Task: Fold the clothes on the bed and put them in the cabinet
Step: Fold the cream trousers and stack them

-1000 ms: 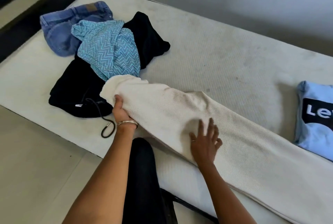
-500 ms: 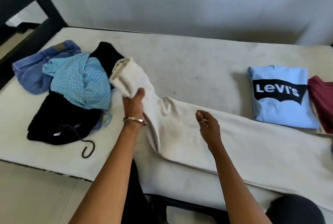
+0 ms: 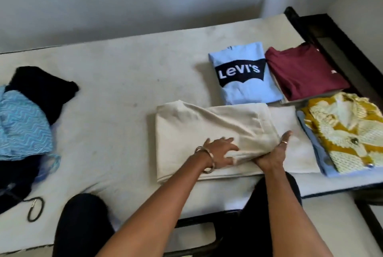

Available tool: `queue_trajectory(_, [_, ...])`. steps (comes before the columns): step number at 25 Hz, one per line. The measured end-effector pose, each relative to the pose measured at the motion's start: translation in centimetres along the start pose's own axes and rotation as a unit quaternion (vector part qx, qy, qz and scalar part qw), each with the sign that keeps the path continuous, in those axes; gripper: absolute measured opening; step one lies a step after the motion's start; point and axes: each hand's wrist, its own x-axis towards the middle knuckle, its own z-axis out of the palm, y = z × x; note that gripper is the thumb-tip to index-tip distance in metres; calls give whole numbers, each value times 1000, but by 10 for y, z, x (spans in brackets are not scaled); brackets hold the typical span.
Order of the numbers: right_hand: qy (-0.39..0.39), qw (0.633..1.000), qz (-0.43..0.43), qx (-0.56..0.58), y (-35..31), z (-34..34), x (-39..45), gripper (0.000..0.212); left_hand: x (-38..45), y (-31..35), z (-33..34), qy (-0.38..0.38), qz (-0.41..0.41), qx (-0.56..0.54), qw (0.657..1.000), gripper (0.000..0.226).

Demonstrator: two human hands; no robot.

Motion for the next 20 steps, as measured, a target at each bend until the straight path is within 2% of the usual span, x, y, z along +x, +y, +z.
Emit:
queue_trajectory(2, [25,994,-66,-89,-6,-2,4,78,-6,-32,11,33,-69,-24,997,44])
queue_trajectory(4, [47,981,-105,-154,-15,6,2,68,-21,-63,22,121,-132,-39,983,37])
queue_trajectory(6, [49,981,-141,-120,-27,0,10,63,-29,-83,31,242,-186,-72,949,37])
queue_trajectory(8, [62,977,-190,-80,-44,-18,12,65,-32,-94,36,315,-245,-89,912,43])
queue_trajectory(11, [143,963,-195,-116,-56,-53,21,70,-27,-106,39,281,-379,-143,870,66])
queue_trajectory(13, [204,946,-160,-197,-54,-70,27,76,-24,-109,44,258,-416,-223,843,83])
queue_trajectory(15, [286,882,-167,-335,-53,-61,25,75,-21,-109,46,257,-428,-295,815,87])
queue_trajectory(17, [341,788,-207,-469,-43,-30,10,66,-20,-110,48,267,-436,-379,771,83])
queue_trajectory(18, [311,753,-252,-523,-29,-15,0,61,-22,-110,48,275,-430,-432,743,79])
queue_trajectory(20, [191,678,-374,-603,9,12,-18,54,-26,-111,45,294,-400,-542,678,63])
